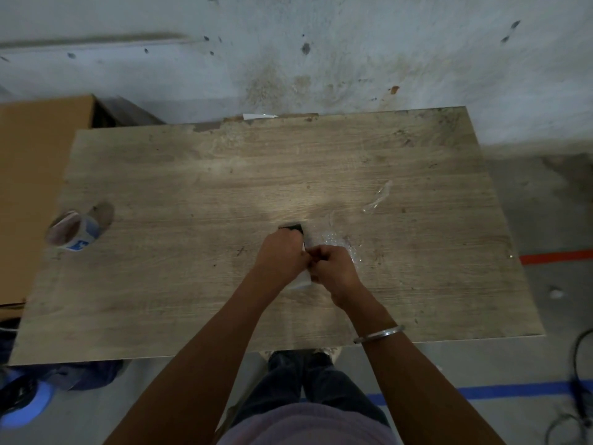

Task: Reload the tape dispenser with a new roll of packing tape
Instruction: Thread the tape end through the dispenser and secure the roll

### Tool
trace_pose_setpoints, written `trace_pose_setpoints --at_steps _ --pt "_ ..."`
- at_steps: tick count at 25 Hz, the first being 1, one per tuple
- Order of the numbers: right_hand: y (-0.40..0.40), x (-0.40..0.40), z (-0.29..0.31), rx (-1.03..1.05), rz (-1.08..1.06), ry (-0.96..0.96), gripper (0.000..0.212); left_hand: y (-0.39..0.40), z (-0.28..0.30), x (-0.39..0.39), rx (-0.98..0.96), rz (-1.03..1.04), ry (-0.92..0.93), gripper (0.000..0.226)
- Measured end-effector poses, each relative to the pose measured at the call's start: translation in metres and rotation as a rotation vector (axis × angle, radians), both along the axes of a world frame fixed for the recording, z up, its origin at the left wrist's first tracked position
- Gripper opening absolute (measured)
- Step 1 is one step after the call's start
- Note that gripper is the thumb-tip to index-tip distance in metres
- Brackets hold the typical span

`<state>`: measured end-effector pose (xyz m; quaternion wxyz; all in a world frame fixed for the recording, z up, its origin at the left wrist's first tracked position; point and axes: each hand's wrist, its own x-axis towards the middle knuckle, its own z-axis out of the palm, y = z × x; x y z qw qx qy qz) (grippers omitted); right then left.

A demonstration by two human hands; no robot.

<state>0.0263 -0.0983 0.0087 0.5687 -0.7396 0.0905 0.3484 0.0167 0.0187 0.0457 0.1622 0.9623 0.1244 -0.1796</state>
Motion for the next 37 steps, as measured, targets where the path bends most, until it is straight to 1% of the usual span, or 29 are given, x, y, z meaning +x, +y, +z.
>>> trace_pose_setpoints --at_steps 6,10,12,14,17,22,26,29,31,33,37 --pt "0.003 -0.001 0.001 0.013 -0.033 0.001 0.023 0.004 -0.018 -0.012 -0.046 0.110 -0.122 0.015" --pt "0.002 -0.001 -0.001 0.034 -0.034 -0.008 0.013 0.014 -0.028 -0.034 -0.200 0.172 -0.403 0.011" --pt "0.003 -0.001 0.000 0.044 -0.035 0.006 0.012 0.013 -0.033 -0.041 -0.198 0.141 -0.446 0.009" --pt "0.004 -0.001 0.002 0.042 -0.032 0.020 0.017 0.010 -0.038 -0.041 -0.174 0.143 -0.447 0.005" --pt "0.004 0.000 0.002 0.015 -0.011 0.006 0.022 0.006 -0.040 -0.038 -0.147 0.163 -0.447 0.008" --pt "0.003 0.001 0.002 -0.017 0.027 -0.013 0.022 0.002 -0.035 -0.037 -0.097 0.058 -0.468 0.009" --pt "0.002 0.000 0.007 -0.017 0.037 -0.026 0.017 0.003 -0.046 -0.034 0.048 -0.084 -0.451 0.007" --pt "0.003 0.000 0.009 -0.028 0.038 -0.030 0.017 0.004 -0.055 -0.033 0.156 -0.169 -0.353 0.018" --pt "0.004 0.000 0.009 -0.026 0.001 0.033 0.016 0.002 -0.055 -0.035 0.182 -0.154 -0.309 0.025" --pt "0.005 0.001 0.011 0.006 -0.053 0.126 0.015 0.000 -0.053 -0.036 0.187 -0.122 -0.284 0.028" --pt "0.007 -0.001 0.007 -0.002 0.017 0.105 0.010 -0.003 -0.047 -0.036 0.148 -0.067 -0.261 0.025"
